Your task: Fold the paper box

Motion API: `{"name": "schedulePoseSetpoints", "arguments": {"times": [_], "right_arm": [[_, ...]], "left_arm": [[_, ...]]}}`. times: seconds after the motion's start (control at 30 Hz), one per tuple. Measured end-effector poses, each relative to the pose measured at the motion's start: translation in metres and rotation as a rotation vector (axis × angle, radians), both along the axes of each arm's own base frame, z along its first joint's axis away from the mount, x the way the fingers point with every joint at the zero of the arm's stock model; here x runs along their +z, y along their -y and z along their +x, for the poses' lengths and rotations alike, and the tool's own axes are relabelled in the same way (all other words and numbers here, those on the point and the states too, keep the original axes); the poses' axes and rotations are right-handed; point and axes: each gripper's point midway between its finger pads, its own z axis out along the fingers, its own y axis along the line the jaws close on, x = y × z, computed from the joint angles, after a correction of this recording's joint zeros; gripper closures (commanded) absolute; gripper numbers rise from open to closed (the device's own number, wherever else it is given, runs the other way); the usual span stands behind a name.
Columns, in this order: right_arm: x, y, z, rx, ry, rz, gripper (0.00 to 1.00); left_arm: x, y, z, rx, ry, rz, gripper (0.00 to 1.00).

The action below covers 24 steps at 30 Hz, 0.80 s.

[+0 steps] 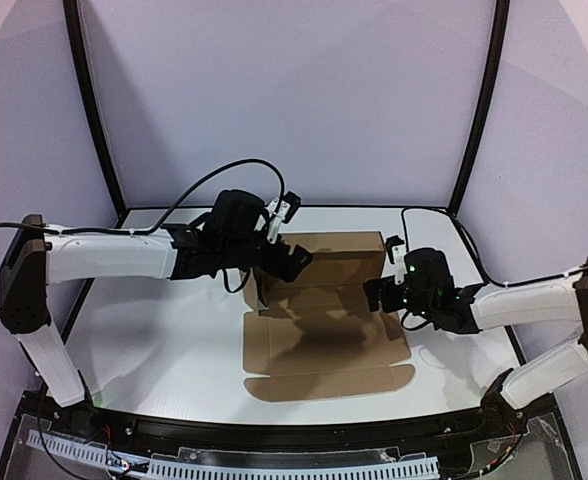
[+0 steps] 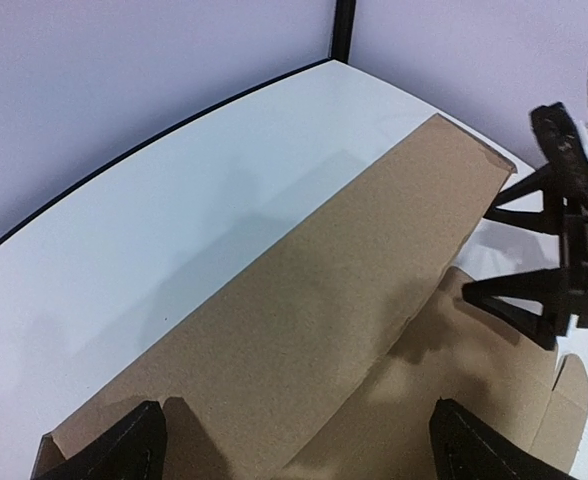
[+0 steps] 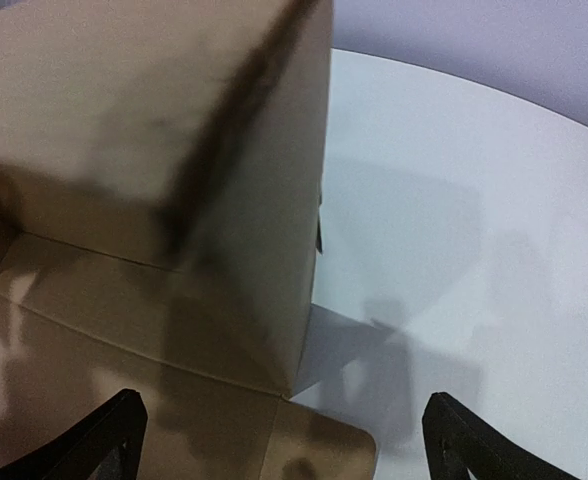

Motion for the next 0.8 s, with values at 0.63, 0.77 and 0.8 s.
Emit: {"name": "schedulePoseSetpoints", "arguments": {"times": [0.63, 0.77, 0.8], "right_arm": [[-0.036, -0.001, 0.001, 0.084, -0.029, 0.037, 0.22], [-0.041, -0.002, 0.024, 0.018, 0.006, 0.018, 0.28], [-0.042, -0.002, 0.028, 0.004, 0.017, 0.016, 0.31]], "left_arm": [[0.001, 0.002, 0.004, 0.036, -0.031, -0.016, 0.06], [0.002, 0.003, 0.007, 0.049, -0.043, -0.023, 0.06], [0.002, 0.003, 0.007, 0.05, -0.044, -0.024, 0.06]]}}
